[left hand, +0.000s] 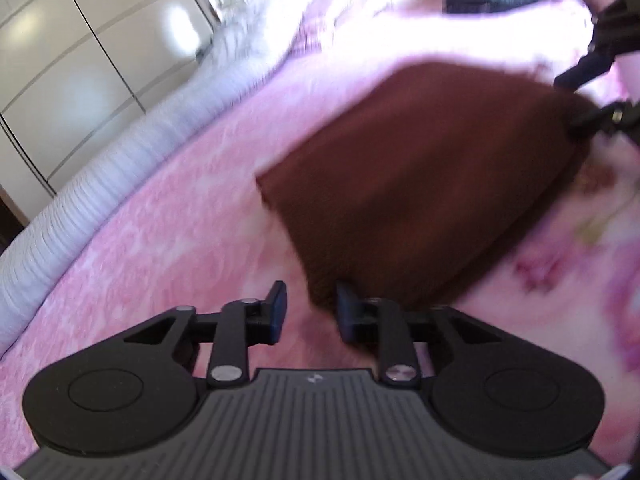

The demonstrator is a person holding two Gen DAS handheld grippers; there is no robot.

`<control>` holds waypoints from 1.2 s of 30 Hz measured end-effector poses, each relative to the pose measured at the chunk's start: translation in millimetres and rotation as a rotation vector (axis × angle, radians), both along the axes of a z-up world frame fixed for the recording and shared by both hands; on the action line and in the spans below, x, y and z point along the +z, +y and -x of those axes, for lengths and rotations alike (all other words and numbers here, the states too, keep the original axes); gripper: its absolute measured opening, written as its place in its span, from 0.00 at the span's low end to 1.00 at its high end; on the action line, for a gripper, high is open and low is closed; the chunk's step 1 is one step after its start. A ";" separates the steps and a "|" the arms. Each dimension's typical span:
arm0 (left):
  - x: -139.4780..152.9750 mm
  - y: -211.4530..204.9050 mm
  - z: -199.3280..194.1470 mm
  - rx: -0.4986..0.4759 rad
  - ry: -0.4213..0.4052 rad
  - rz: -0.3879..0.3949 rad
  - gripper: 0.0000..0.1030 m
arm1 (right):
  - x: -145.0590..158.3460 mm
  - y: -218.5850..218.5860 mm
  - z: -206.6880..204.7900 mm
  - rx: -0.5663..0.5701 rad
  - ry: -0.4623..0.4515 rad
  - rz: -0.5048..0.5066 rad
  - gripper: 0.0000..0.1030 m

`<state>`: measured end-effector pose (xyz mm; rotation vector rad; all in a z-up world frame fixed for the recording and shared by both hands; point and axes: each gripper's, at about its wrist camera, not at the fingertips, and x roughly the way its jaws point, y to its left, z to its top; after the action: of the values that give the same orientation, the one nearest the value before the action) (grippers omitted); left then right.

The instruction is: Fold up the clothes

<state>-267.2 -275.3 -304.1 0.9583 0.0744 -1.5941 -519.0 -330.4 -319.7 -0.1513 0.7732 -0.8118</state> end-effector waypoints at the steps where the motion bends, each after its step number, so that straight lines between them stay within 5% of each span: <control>1: 1.3 1.8 -2.7 0.006 -0.005 0.004 0.14 | -1.4 -3.9 0.9 -0.001 -0.011 -0.018 0.36; 12: 41.1 16.4 -0.1 0.015 0.011 0.130 0.21 | 55.9 -31.3 26.3 -0.065 -0.363 -0.095 0.36; 16: 36.9 2.6 21.0 -0.072 0.075 0.080 0.26 | 50.2 -61.4 8.1 -0.060 -0.314 -0.106 0.36; 20: 12.3 -12.2 29.8 -0.107 0.045 0.013 0.23 | 20.9 -111.1 -4.5 -0.085 -0.175 -0.185 0.36; 26: 12.2 -21.5 18.9 -0.095 0.129 0.009 0.24 | 17.1 -179.9 -3.1 -0.143 -0.216 -0.182 0.36; 28: 12.1 -23.0 19.4 -0.092 0.133 0.013 0.24 | 9.7 -199.0 -0.6 -0.147 -0.241 -0.224 0.47; 31: 11.0 -23.4 19.7 -0.086 0.142 0.018 0.24 | 20.8 -198.1 6.5 -0.176 -0.267 -0.237 0.51; 36: 9.5 -22.6 21.7 -0.074 0.145 0.021 0.24 | 51.4 -124.7 28.5 -0.092 -0.308 -0.178 0.51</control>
<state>-288.9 -297.9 -294.6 0.8369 0.1239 -1.7281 -547.5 -455.1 -268.2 0.1667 0.5604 -0.8250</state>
